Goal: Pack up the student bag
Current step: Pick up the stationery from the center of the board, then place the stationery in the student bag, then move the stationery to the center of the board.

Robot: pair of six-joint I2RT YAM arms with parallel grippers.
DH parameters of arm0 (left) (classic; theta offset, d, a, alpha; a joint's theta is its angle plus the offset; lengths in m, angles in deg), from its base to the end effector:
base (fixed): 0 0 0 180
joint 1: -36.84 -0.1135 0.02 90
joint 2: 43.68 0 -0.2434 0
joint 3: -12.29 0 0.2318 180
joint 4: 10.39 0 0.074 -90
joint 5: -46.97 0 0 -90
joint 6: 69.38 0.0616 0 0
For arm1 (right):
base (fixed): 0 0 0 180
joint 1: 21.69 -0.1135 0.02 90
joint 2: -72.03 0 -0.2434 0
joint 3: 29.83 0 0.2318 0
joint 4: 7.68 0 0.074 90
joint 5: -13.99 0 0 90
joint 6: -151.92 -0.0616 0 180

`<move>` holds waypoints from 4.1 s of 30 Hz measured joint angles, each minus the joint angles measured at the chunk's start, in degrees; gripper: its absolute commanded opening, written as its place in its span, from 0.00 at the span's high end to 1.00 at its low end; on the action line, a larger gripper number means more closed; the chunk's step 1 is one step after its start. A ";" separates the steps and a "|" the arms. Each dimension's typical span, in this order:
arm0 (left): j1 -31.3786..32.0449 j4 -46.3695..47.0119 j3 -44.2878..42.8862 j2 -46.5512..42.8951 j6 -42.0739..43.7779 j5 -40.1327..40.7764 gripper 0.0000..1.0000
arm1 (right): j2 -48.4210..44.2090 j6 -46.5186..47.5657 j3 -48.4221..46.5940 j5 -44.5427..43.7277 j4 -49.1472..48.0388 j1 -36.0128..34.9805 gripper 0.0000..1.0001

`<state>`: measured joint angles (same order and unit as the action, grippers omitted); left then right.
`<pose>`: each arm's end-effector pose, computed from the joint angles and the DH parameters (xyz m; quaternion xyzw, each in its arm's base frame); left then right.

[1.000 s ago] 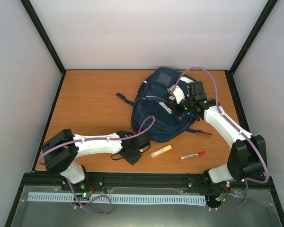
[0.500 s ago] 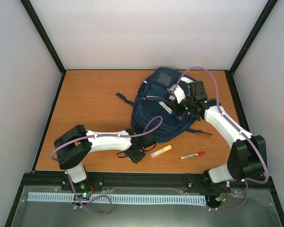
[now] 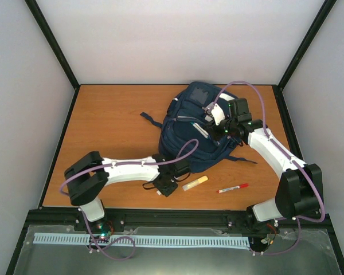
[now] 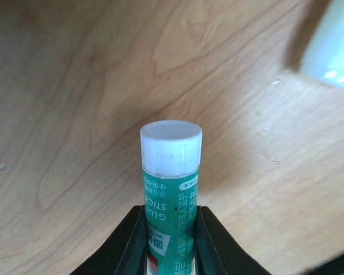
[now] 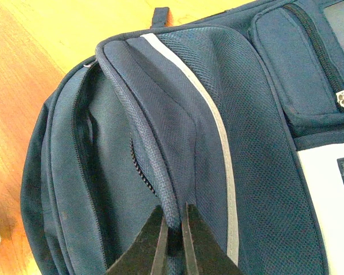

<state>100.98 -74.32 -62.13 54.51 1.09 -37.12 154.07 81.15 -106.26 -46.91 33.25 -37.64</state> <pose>0.1245 -0.2422 0.1258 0.3780 0.9242 0.0250 0.0493 0.2849 0.1126 0.2391 -0.3604 0.8290 0.2230 0.3649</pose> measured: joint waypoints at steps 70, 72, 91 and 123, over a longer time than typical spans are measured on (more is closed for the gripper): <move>-19.08 62.71 -1.86 0.81 -53.79 -12.90 0.58 | -1.42 -0.83 0.66 -0.37 -0.44 1.38 0.97; -19.10 60.78 -1.66 -2.27 -50.49 -13.51 0.57 | -1.42 -0.83 0.66 -0.37 -0.44 1.38 0.97; -16.90 32.13 1.84 -21.55 -15.58 -13.62 0.57 | -1.42 -0.79 0.76 -0.39 -0.44 1.40 0.97; 13.62 34.40 -12.35 13.27 12.22 -4.13 0.63 | -0.13 -0.76 0.81 0.52 -0.46 3.23 0.97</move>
<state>114.60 -39.92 -74.48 67.78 13.31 -41.25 153.94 80.38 -105.45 -46.38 32.79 -34.40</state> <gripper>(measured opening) 0.378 0.064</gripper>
